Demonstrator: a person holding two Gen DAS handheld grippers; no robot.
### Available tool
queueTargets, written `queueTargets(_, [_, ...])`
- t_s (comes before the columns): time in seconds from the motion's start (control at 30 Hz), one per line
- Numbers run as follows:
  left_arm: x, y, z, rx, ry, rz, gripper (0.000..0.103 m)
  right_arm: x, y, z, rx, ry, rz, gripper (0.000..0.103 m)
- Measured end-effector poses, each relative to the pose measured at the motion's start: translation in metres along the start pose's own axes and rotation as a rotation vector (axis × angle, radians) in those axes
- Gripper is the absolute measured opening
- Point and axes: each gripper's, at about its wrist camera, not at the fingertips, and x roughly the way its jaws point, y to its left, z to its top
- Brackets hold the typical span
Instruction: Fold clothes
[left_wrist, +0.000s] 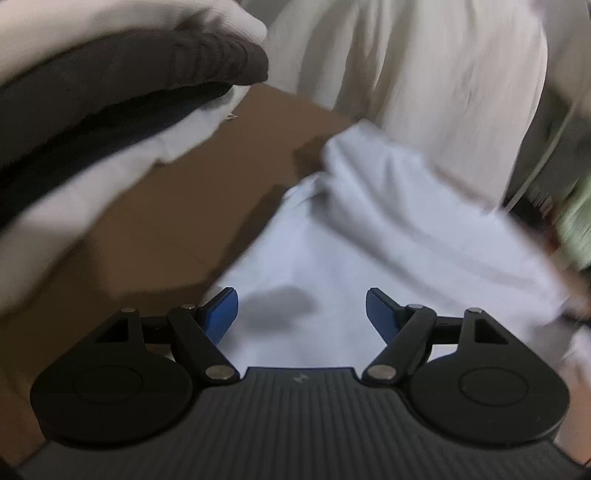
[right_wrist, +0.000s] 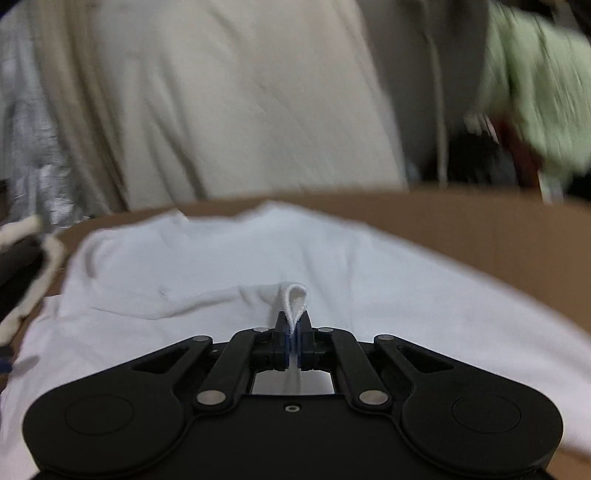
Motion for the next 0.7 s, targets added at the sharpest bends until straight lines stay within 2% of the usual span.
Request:
queueTargets(0.07, [0.002, -0.010, -0.003, 0.088, -0.014, 0.085, 0.076, 0.011, -0.001, -0.003, 0.013, -0.005, -0.031, 0.005])
queueTargets(0.13, [0.004, -0.014, -0.002, 0.123, -0.016, 0.105, 0.076, 0.007, 0.003, -0.002, -0.018, -0.076, -0.069, 0.004])
queueTargets(0.17, [0.004, -0.015, -0.002, 0.135, -0.020, 0.112, 0.076, 0.007, 0.002, -0.001, -0.020, -0.078, -0.077, 0.004])
queueTargets(0.33, [-0.020, -0.005, 0.006, 0.060, -0.107, 0.057, 0.075, 0.019, -0.011, 0.007, 0.034, 0.059, -0.068, 0.005])
queueTargets(0.4, [-0.030, 0.000, 0.009, 0.029, -0.142, 0.035, 0.075, 0.024, -0.030, 0.000, 0.171, 0.077, -0.046, 0.005])
queueTargets(0.47, [-0.040, 0.004, 0.012, -0.001, -0.177, 0.012, 0.075, 0.022, -0.037, 0.003, 0.207, 0.058, -0.052, 0.005])
queueTargets(0.53, [-0.048, 0.008, 0.015, -0.028, -0.207, -0.008, 0.075, 0.010, -0.029, 0.013, 0.135, 0.002, -0.062, 0.005])
queueTargets(0.6, [-0.044, 0.007, 0.013, -0.022, -0.190, 0.001, 0.075, -0.003, -0.021, 0.024, 0.043, -0.048, -0.087, 0.004])
queueTargets(0.7, [-0.037, 0.007, 0.010, -0.012, -0.163, 0.015, 0.075, -0.014, -0.019, 0.038, -0.086, -0.053, -0.171, 0.004])
